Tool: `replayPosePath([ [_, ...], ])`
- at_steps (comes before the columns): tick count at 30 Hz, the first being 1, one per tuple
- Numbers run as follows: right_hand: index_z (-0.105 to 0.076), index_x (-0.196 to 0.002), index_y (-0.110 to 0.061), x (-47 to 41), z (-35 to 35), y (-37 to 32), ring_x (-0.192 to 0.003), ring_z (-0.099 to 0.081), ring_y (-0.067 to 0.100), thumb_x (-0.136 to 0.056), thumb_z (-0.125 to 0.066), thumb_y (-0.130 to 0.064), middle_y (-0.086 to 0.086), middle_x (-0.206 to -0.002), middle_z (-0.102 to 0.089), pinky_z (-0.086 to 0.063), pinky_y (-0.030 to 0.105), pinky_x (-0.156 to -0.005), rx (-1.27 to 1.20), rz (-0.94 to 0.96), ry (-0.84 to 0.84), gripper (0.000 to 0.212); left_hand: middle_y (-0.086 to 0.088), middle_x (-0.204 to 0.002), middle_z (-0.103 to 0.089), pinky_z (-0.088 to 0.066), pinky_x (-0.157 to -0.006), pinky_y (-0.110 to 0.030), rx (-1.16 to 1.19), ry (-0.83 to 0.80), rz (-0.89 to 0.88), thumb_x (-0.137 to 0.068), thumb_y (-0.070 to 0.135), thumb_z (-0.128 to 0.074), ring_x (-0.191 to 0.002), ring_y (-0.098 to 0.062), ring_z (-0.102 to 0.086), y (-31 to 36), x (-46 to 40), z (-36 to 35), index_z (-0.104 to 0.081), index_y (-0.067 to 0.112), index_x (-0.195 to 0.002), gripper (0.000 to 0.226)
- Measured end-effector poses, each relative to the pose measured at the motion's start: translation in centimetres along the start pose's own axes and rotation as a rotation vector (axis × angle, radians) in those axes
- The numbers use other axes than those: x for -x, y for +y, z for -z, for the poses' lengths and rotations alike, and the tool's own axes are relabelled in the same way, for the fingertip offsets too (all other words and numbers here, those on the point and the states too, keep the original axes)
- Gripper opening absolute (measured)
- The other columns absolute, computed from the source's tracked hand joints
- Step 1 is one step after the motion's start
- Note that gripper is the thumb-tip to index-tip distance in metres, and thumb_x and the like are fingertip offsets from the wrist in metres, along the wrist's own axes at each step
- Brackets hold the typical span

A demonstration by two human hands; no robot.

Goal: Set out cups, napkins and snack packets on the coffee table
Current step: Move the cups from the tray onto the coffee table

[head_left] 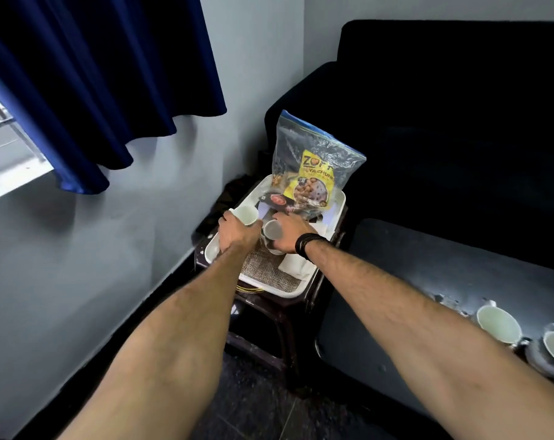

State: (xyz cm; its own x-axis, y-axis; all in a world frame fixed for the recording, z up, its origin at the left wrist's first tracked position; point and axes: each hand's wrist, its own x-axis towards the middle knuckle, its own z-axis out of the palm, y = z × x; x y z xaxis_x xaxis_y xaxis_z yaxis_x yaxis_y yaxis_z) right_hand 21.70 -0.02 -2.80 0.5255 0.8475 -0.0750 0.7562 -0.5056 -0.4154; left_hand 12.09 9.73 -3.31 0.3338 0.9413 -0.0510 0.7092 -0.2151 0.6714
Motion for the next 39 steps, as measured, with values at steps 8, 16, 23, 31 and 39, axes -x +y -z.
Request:
replayPosePath([
  [8, -0.046, -0.130, -0.014, 0.5, -1.2, 0.8, -0.113, -0.058, 0.030, -0.075, -0.077, -0.039, 0.009, -0.131, -0.051, -0.051, 0.037, -0.088, -0.134, -0.044, 0.086, 0.067, -0.018, -0.134, -0.053, -0.046, -0.095, -0.043, -0.055, -0.024, 0.032, -0.080, 0.047, -0.075, -0.122, -0.036, -0.054, 1.3, -0.8, -0.3, -0.043, 0.002, -0.134, 0.078],
  [16, -0.053, -0.121, -0.018, 3.6, 5.1, 2.7, -0.092, -0.052, 0.014, -0.065, -0.083, -0.048, 0.001, -0.115, -0.060, -0.044, 0.027, -0.075, -0.446, -0.164, 0.374, 0.070, -0.015, -0.122, -0.062, -0.048, -0.086, -0.042, -0.092, 0.061, -0.225, -0.077, 0.052, -0.074, -0.110, -0.034, -0.059, 4.6, 1.6, 4.4, -0.055, 0.007, -0.123, 0.067],
  [23, -0.057, -0.111, -0.018, 12.6, 14.1, 12.0, -0.099, -0.062, 0.022, -0.060, -0.084, -0.051, 0.003, -0.110, -0.063, -0.053, 0.037, -0.082, -0.370, -0.371, 0.531, 0.067, -0.012, -0.113, -0.066, -0.051, -0.082, -0.039, 0.005, -0.119, -0.545, -0.072, 0.049, -0.080, -0.105, -0.032, -0.060, 13.6, 9.4, 1.2, -0.059, 0.013, -0.118, 0.062],
  [31, -0.056, -0.114, -0.012, 24.6, 19.4, 27.0, -0.100, -0.064, 0.026, -0.054, -0.083, -0.055, 0.006, -0.111, -0.062, -0.051, 0.032, -0.075, -0.293, -0.743, 0.623, 0.079, -0.014, -0.114, -0.054, -0.046, -0.082, -0.040, -0.092, -0.369, -0.744, -0.073, 0.045, -0.081, -0.103, -0.035, -0.057, 21.8, 19.9, -9.7, -0.060, 0.008, -0.111, 0.057],
  [39, -0.054, -0.116, -0.013, 29.3, 16.1, 35.8, -0.104, -0.062, 0.029, -0.055, -0.084, -0.054, 0.007, -0.115, -0.059, -0.051, 0.035, -0.078, -0.275, -0.927, 0.581, 0.080, -0.008, -0.114, -0.054, -0.050, -0.087, -0.044, -0.162, -0.556, -0.787, -0.074, 0.043, -0.079, -0.102, -0.031, -0.059, 24.1, 26.7, -20.1, -0.058, 0.013, -0.109, 0.051],
])
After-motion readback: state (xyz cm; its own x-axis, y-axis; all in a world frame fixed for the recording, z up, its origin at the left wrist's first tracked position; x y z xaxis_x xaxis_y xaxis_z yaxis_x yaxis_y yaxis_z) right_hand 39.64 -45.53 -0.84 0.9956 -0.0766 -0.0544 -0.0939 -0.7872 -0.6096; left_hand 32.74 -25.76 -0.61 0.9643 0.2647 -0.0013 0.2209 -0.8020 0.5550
